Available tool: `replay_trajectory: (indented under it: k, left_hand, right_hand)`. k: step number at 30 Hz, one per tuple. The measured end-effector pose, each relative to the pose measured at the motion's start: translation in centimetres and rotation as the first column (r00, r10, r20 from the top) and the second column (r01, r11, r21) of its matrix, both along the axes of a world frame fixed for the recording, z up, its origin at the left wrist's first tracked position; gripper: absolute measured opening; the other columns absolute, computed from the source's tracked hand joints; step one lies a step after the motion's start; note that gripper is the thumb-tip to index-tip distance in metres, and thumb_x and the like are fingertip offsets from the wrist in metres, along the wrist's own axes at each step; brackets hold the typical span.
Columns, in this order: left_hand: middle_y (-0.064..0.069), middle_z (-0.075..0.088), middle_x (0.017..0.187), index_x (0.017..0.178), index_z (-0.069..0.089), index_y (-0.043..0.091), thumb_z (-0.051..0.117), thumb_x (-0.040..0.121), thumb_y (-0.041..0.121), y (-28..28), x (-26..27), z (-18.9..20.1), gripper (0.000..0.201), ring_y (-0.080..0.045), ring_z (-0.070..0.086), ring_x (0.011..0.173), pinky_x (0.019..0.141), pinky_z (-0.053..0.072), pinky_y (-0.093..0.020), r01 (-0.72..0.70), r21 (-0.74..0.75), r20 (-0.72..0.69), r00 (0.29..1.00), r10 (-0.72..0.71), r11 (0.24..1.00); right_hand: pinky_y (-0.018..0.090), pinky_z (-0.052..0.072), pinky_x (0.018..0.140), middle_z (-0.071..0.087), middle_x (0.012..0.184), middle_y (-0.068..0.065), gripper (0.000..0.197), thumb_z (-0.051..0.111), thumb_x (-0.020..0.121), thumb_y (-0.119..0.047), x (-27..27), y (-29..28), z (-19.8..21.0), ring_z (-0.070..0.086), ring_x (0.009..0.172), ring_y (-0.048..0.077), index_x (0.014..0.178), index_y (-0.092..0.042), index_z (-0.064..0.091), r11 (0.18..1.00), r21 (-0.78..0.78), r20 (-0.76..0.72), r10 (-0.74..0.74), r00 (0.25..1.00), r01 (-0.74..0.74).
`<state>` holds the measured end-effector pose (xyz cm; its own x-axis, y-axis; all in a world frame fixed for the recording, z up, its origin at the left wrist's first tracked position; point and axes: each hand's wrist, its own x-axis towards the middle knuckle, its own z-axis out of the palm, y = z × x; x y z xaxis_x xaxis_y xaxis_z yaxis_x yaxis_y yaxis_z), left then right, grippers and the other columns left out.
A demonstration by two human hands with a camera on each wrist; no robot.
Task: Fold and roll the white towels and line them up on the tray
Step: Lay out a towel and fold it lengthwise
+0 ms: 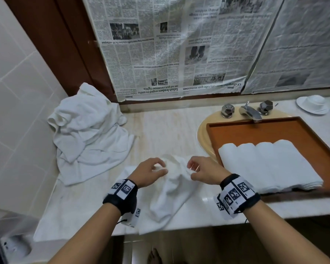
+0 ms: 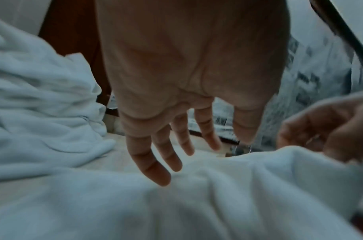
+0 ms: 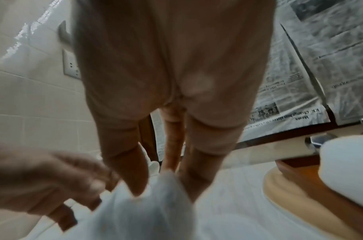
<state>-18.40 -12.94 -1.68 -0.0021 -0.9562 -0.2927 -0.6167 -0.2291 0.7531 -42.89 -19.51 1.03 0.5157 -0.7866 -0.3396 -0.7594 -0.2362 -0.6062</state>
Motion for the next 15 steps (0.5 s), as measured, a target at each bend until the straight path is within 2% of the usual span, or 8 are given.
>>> replay_trajectory:
  k: [2, 5, 7, 9, 11, 13, 15]
  left_hand:
    - [0.004, 0.054, 0.132, 0.129, 0.056, 0.025, 0.066, 0.092, 0.039, 1.3, 0.9, -1.8, 0.041, -0.017, 0.056, 0.117, 0.095, 0.043, -0.029, -0.042, 0.038, 0.198, 0.98, 0.033, 0.998]
    - [-0.002, 0.054, 0.135, 0.139, 0.049, 0.016, 0.067, 0.091, 0.039, 2.7, 1.4, -3.8, 0.056, -0.019, 0.054, 0.119, 0.097, 0.041, -0.027, -0.137, 0.056, 0.217, 0.969, 0.121, 0.989]
    - [-0.005, 0.05, 0.14, 0.14, 0.047, 0.015, 0.068, 0.09, 0.041, 2.6, 1.6, -4.6, 0.06, -0.021, 0.051, 0.123, 0.101, 0.039, -0.029, -0.213, 0.046, 0.22, 0.955, 0.198, 0.976]
    - [-0.009, 0.044, 0.144, 0.142, 0.044, 0.015, 0.066, 0.09, 0.044, 1.9, 1.9, -5.2, 0.064, -0.027, 0.045, 0.13, 0.108, 0.036, -0.036, -0.277, 0.049, 0.284, 0.925, 0.253, 0.96]
    - [-0.011, 0.041, 0.147, 0.145, 0.041, 0.016, 0.064, 0.09, 0.047, 1.0, 2.2, -5.5, 0.068, -0.031, 0.04, 0.134, 0.11, 0.035, -0.04, -0.318, 0.084, 0.337, 0.901, 0.273, 0.944]
    - [-0.012, 0.038, 0.15, 0.148, 0.036, 0.016, 0.06, 0.092, 0.048, 0.3, 2.7, -5.5, 0.069, -0.033, 0.038, 0.136, 0.111, 0.035, -0.043, -0.389, 0.105, 0.321, 0.884, 0.339, 0.915]
    - [-0.009, 0.029, 0.154, 0.149, 0.033, 0.019, 0.053, 0.096, 0.048, 0.0, 3.7, -5.7, 0.064, -0.034, 0.031, 0.137, 0.108, 0.035, -0.047, -0.469, 0.097, 0.405, 0.824, 0.395, 0.878]
  right_hand:
    - [0.021, 0.041, 0.076, 0.059, 0.113, 0.0, 0.041, 0.068, 0.085, -0.028, -0.1, 0.1, -1.2, 0.056, 0.099, 0.016, 0.123, -0.018, 0.055, 0.999, 0.03, -0.012, -0.019, 1.0, 0.019]
    - [0.031, 0.037, 0.097, 0.047, 0.132, 0.004, 0.05, 0.061, 0.092, -0.036, 1.0, -0.7, -2.8, 0.044, 0.122, 0.023, 0.136, -0.017, 0.046, 0.99, -0.139, -0.017, -0.035, 0.999, 0.032]
    - [0.034, 0.036, 0.104, 0.045, 0.138, 0.006, 0.052, 0.059, 0.095, -0.036, 2.5, -1.2, -3.7, 0.044, 0.127, 0.026, 0.14, -0.014, 0.045, 0.988, -0.15, 0.015, -0.017, 1.0, 0.019]
    - [0.035, 0.035, 0.106, 0.045, 0.141, 0.009, 0.055, 0.057, 0.096, -0.035, 4.0, -1.5, -4.8, 0.047, 0.126, 0.028, 0.144, -0.013, 0.042, 0.994, -0.106, -0.018, 0.003, 1.0, -0.005]
    - [0.036, 0.039, 0.103, 0.049, 0.136, 0.01, 0.051, 0.056, 0.097, -0.032, 5.3, -1.4, -6.0, 0.05, 0.121, 0.028, 0.143, -0.015, 0.044, 0.997, -0.069, -0.076, 0.018, 0.997, -0.023]
    - [0.035, 0.043, 0.097, 0.056, 0.124, 0.01, 0.034, 0.054, 0.096, -0.023, 5.6, -0.9, -7.1, 0.055, 0.113, 0.028, 0.129, -0.013, 0.056, 0.995, -0.098, -0.076, -0.011, 0.997, 0.004]
    - [0.034, 0.047, 0.092, 0.063, 0.114, 0.011, 0.023, 0.05, 0.094, -0.014, 5.2, -0.5, -7.9, 0.059, 0.105, 0.028, 0.114, -0.012, 0.062, 0.995, -0.092, -0.103, -0.048, 0.994, 0.039]
